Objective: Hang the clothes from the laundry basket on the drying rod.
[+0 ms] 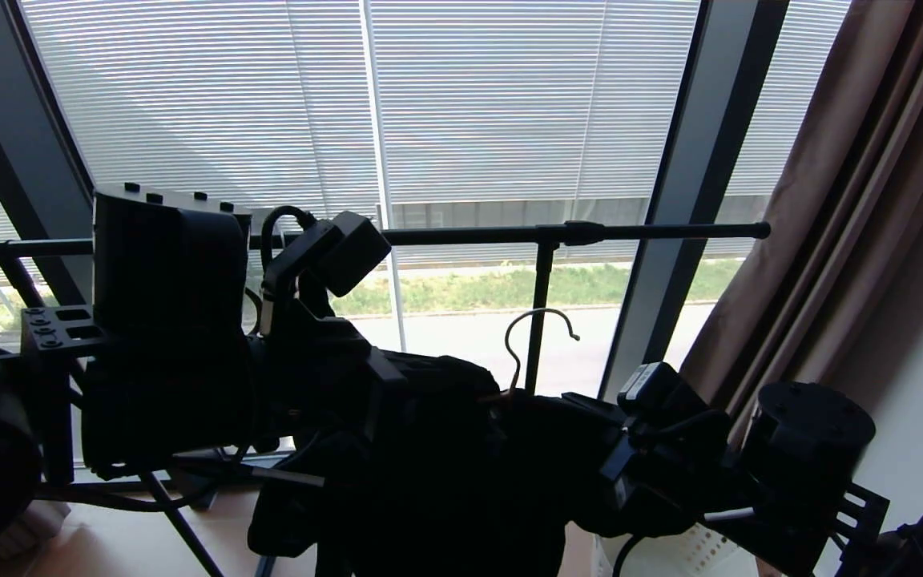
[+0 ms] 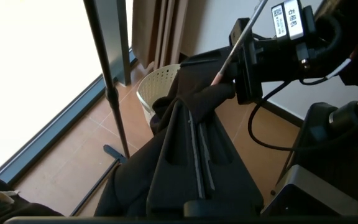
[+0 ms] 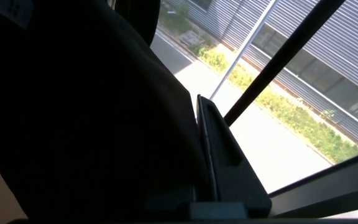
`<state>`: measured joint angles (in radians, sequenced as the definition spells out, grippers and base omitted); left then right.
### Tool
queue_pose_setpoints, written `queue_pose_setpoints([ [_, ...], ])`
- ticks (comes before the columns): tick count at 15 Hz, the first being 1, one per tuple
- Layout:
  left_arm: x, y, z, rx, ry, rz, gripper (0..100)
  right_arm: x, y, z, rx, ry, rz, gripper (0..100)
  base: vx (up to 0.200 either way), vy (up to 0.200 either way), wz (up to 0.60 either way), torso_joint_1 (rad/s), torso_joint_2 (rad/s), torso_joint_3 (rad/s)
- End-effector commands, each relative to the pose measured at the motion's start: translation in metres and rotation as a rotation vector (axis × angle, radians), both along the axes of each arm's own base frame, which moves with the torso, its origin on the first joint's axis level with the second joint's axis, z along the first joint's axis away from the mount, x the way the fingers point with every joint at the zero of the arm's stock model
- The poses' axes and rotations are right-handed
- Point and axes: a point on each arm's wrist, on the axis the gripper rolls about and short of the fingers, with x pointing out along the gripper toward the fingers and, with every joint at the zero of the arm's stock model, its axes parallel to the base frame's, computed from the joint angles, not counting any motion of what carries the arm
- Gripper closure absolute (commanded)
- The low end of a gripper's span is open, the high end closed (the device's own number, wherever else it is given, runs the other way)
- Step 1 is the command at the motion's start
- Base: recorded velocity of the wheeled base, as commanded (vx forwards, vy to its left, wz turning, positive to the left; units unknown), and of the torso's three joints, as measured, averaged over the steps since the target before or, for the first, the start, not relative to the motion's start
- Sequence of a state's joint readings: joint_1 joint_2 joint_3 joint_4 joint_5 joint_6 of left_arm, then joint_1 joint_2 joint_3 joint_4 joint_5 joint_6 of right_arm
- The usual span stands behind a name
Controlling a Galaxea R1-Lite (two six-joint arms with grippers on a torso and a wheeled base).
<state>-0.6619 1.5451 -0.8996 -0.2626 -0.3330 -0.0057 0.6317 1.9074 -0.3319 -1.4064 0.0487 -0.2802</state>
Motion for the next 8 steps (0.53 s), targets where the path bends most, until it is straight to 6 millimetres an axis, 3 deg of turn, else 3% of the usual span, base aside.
queue_pose_setpoints([
  [1, -0.0046, 0.0049, -0.0051, 0.01, 0.013, 0.004, 100, 0.0006, 0.0006, 0.0007, 0.003, -0.004, 0.002, 100, 0.0, 0.0, 0.0, 0.0, 0.0, 0.0],
  [8, -0.0068, 0.0106, -0.0019, 0.002, 0.0, 0.014, 100, 0.002, 0.0016, 0.0001, 0.013, 0.004, 0.0, 100, 0.0, 0.0, 0.0, 0.0, 0.0, 0.0],
])
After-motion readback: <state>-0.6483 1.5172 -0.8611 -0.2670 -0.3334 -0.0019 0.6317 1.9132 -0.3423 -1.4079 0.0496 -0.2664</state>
